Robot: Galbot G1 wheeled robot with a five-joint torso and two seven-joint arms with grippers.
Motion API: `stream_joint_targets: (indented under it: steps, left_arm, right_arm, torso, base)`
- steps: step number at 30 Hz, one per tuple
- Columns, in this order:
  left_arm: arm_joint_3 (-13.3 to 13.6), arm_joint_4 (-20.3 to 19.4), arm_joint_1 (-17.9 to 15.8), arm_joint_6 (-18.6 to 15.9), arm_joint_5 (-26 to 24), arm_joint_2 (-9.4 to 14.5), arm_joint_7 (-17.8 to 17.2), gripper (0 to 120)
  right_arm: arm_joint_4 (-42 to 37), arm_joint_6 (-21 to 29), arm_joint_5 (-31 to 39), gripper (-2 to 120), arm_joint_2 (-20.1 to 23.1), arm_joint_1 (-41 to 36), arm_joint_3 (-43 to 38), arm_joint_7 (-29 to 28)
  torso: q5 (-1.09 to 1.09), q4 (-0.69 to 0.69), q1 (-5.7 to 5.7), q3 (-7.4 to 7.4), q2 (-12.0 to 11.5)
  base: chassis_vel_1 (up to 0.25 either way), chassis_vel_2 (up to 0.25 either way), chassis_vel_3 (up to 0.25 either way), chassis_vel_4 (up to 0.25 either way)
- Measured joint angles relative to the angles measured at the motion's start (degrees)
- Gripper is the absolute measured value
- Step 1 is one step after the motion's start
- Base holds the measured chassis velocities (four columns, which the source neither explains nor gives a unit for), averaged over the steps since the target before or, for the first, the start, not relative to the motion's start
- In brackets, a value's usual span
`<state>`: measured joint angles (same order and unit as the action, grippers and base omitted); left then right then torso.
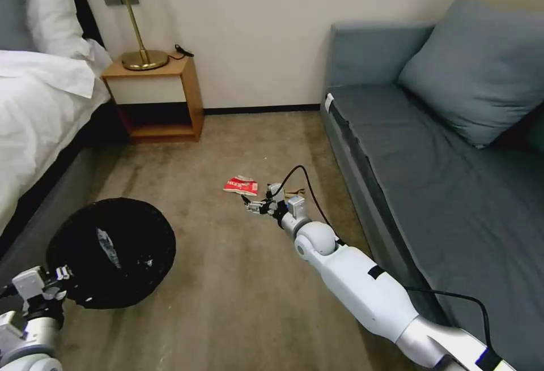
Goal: Pick up the trash bin, then pick up the garbage on the floor and place it into the trash bin.
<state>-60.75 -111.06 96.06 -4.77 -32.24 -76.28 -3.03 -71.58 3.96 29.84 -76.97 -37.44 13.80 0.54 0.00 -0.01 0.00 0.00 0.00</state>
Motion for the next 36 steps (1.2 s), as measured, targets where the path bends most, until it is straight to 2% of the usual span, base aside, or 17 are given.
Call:
stream_joint_targets:
  steps: [36]
  left_arm:
    - [-0.5, 0.8, -0.2, 0.4, 0.0, -0.2, -0.1, 3]
  right_arm:
    - [0.2, -1.0, -1.9, 100, 0.3, -0.9, 2.0, 4.0]
  torso:
    - [0.0, 0.01, 0.0, 0.0, 0.0]
  base:
    - [-0.139, 0.139, 0.143, -0.136]
